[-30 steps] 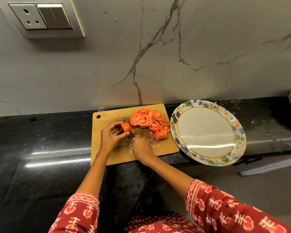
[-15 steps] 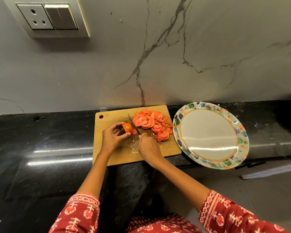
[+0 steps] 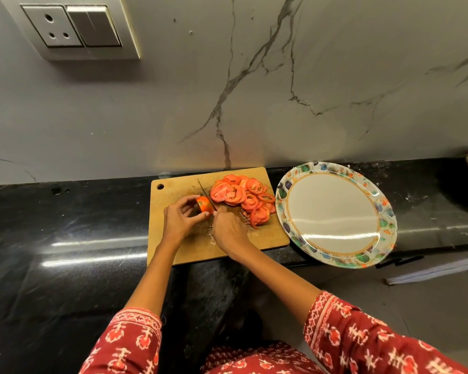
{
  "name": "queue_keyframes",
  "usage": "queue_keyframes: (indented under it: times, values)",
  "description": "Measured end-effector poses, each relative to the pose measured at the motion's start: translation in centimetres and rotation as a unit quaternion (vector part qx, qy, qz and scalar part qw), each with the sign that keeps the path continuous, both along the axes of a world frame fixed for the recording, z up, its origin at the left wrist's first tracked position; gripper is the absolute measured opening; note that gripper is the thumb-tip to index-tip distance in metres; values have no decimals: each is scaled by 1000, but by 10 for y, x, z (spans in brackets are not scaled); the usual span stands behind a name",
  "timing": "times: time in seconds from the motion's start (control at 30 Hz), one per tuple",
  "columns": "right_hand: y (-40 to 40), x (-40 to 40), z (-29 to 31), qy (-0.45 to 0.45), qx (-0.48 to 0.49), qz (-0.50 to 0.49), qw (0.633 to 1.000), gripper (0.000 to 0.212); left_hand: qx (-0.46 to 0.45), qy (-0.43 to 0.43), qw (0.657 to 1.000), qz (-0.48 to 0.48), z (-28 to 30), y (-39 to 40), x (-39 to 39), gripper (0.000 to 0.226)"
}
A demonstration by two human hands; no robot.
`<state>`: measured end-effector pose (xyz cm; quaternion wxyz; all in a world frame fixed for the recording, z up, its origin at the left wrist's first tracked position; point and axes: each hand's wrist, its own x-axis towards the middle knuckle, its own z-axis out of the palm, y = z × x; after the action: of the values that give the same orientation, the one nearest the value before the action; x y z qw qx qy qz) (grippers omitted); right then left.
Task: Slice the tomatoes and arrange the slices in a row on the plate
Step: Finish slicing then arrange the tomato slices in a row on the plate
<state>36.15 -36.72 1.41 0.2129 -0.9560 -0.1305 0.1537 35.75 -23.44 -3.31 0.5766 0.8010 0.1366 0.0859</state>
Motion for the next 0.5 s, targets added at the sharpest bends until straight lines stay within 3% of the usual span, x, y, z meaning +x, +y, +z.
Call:
queue_keyframes:
  times: [0.5]
  values:
    - [-1,-1,-11,7,-15,12,1000,26,2,-2,1000,-16,-5,4,3,50]
